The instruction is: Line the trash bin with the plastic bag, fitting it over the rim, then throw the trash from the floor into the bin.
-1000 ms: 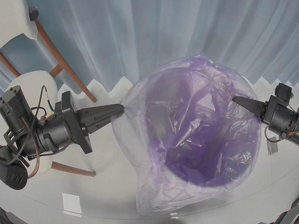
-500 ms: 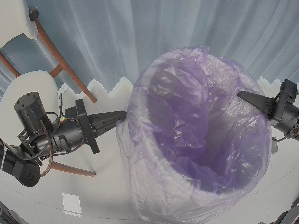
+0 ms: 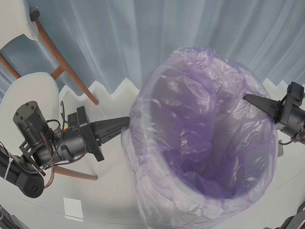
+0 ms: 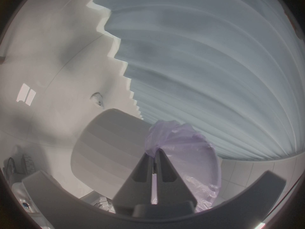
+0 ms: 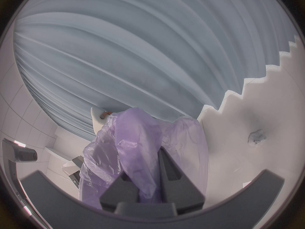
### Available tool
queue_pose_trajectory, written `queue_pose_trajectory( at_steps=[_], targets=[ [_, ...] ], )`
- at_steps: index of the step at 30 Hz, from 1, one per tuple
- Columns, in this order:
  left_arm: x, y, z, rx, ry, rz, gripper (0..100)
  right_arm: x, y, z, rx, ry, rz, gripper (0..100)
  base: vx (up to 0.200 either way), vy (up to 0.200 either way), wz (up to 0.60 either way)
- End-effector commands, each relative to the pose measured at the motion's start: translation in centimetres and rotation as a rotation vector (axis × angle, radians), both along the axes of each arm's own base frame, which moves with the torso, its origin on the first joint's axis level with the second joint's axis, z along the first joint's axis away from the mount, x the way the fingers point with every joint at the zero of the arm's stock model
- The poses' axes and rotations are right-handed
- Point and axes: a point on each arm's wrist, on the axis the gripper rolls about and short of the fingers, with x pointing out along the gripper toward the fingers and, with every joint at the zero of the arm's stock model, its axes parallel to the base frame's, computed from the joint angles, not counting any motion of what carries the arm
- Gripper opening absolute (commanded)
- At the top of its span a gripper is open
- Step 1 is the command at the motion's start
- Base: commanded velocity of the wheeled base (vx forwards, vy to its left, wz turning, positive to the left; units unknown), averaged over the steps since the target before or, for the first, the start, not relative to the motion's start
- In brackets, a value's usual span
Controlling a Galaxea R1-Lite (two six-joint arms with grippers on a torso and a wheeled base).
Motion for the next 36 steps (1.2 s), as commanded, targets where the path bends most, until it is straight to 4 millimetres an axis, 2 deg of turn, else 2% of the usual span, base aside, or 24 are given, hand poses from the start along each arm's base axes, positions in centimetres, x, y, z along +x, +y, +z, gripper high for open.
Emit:
queue_pose_trajectory(
  at_steps=[1, 5, 6, 11, 16, 26, 30, 31, 36],
  targets=[
    [-1.0, 0.1, -0.6, -0.001, -0.007, -0.026, 0, 0.3, 0.1, -0.3, -0.006, 0.011, -0.001, 0, 0.000, 0.000, 0.00],
    [-2.3, 0.5, -0.9, 0.004, -0.029, -0.117, 0, 0.7, 0.0, -0.6, -0.030, 0.007, -0.016, 0, 0.000, 0.000, 0.00],
    [-2.7, 0.7, -0.8, 0.004, -0.033, -0.135, 100, 0.8, 0.0, -0.8, -0.039, 0.007, -0.017, 0, 0.000, 0.000, 0.00],
    [-2.5, 1.2, -0.4, -0.008, -0.077, -0.116, 100, 0.9, 0.0, -0.9, -0.047, 0.005, -0.022, 0, 0.000, 0.000, 0.00],
    [-2.4, 2.1, -0.3, -0.015, -0.102, -0.085, 100, 1.2, -0.9, -0.6, -0.045, -0.006, -0.068, 0, 0.000, 0.000, 0.00],
    [-2.8, 2.8, -1.1, 0.010, -0.085, -0.059, 100, 2.5, -2.3, -0.6, -0.057, -0.006, -0.155, 0, 0.000, 0.000, 0.00],
    [-3.1, 4.5, 0.4, 0.027, -0.246, 0.020, 100, 3.8, -2.1, -2.2, -0.136, 0.001, -0.159, 0, 0.000, 0.000, 0.00],
    [-3.4, 5.2, 1.0, 0.049, -0.331, 0.055, 100, 4.3, -2.0, -3.0, -0.171, 0.006, -0.167, 0, 0.000, 0.000, 0.00],
    [-4.4, 5.9, 2.4, 0.110, -0.539, 0.116, 100, 5.1, -1.5, -4.3, -0.199, 0.046, -0.162, 0, 0.000, 0.000, 0.00]
  ],
)
